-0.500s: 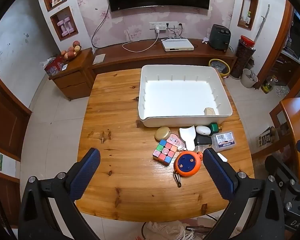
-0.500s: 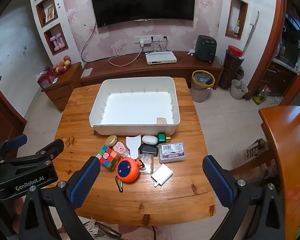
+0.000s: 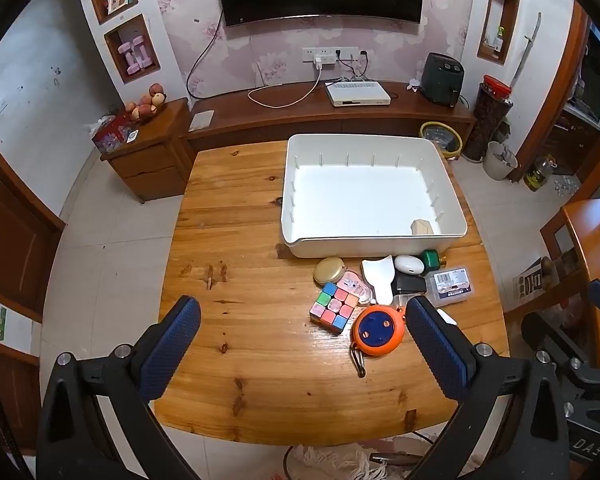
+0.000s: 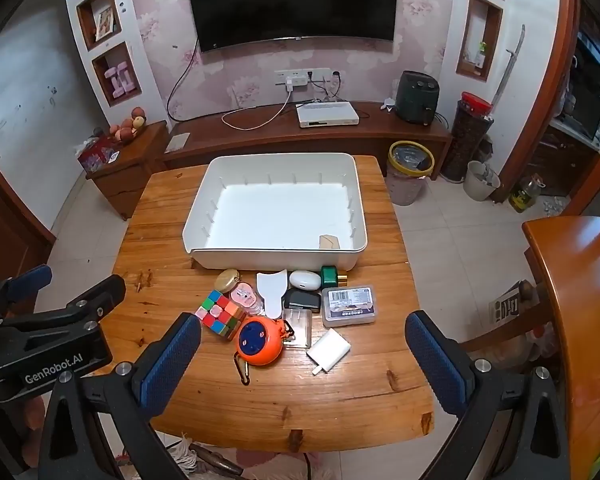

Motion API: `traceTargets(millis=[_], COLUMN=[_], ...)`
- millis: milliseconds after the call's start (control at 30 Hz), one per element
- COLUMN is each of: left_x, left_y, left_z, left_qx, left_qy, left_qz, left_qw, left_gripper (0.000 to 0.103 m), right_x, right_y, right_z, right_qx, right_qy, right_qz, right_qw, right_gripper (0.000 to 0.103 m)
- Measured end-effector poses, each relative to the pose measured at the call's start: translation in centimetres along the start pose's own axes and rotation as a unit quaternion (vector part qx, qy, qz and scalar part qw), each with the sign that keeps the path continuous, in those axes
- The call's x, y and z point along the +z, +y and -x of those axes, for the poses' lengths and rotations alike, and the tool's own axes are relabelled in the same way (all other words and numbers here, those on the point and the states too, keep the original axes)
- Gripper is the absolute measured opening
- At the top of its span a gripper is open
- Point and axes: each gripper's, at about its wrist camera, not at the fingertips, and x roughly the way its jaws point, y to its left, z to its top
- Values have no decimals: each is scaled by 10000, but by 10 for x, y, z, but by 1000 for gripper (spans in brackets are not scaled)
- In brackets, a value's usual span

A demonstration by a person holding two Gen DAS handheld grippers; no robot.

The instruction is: Organize rigid objects

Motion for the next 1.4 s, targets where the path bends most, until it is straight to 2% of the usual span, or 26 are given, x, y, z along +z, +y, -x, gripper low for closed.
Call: traceTargets(millis=[233, 1400], left_x=[-2, -4], left_y=[2, -5], left_z=[8, 8], left_qx=[6, -67], left_qy=[-118, -115], left_qz=[4, -50], left_qw=[9999, 9999], left_gripper=[102, 102], right_x=[1, 0], right_y=[1, -13], right_z=[-5, 4], right_qx=[-11, -34], right_qy=[-8, -38], right_qz=[9, 66], right_qw=[10000, 10000], right_gripper=[102, 102])
